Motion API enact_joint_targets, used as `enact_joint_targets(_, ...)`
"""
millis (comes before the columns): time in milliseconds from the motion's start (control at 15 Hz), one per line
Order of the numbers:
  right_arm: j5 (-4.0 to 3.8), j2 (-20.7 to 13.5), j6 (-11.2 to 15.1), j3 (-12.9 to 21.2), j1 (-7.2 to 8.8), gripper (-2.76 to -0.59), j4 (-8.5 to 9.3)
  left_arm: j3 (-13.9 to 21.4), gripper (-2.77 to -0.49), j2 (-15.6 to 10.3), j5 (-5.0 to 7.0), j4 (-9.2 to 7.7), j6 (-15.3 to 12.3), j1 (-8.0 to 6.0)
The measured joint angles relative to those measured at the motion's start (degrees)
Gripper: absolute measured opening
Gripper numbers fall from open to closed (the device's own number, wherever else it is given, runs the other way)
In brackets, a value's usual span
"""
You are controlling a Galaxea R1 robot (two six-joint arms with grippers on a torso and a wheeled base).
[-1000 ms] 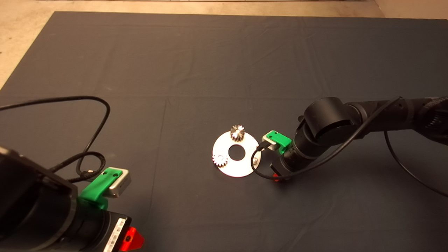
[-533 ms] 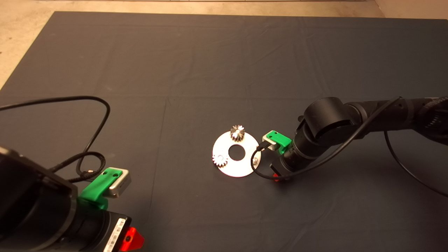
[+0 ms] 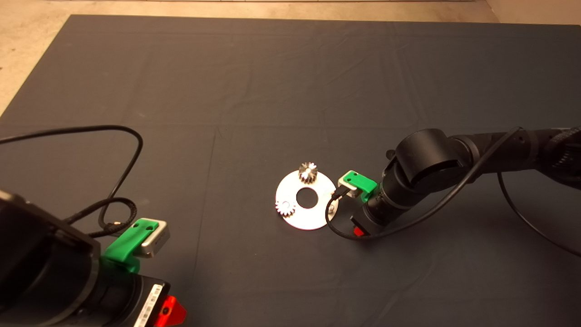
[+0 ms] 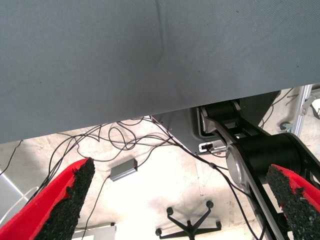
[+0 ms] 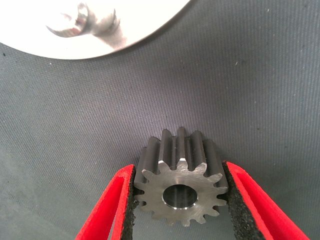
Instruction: Install three planetary gears onto the carrier pins
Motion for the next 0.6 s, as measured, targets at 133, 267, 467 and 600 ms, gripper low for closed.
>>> enact_joint_targets(133,0.02,0.0,-0.34,0.07,0.0,-2.28,-0.33,0.0,-0.77,0.0,0.0,-0.06,0.0,0.0)
enact_joint_targets(267,0.02,0.0,-0.4,0.09,-0.01,-2.32,-0.48,0.0,-0.77,0.0,-0.01,-0.09,0.0,0.0)
enact_joint_targets(467,0.02,0.0,-0.51,0.22,0.0,-2.33,-0.52,0.0,-0.77,0.0,0.01,-0.17,0.0,0.0)
enact_joint_targets(600,0.02,0.0,-0.54,0.52,0.0,-2.34,-0.52,0.0,-0.77,-0.01,0.01,-0.22,0.02,0.0)
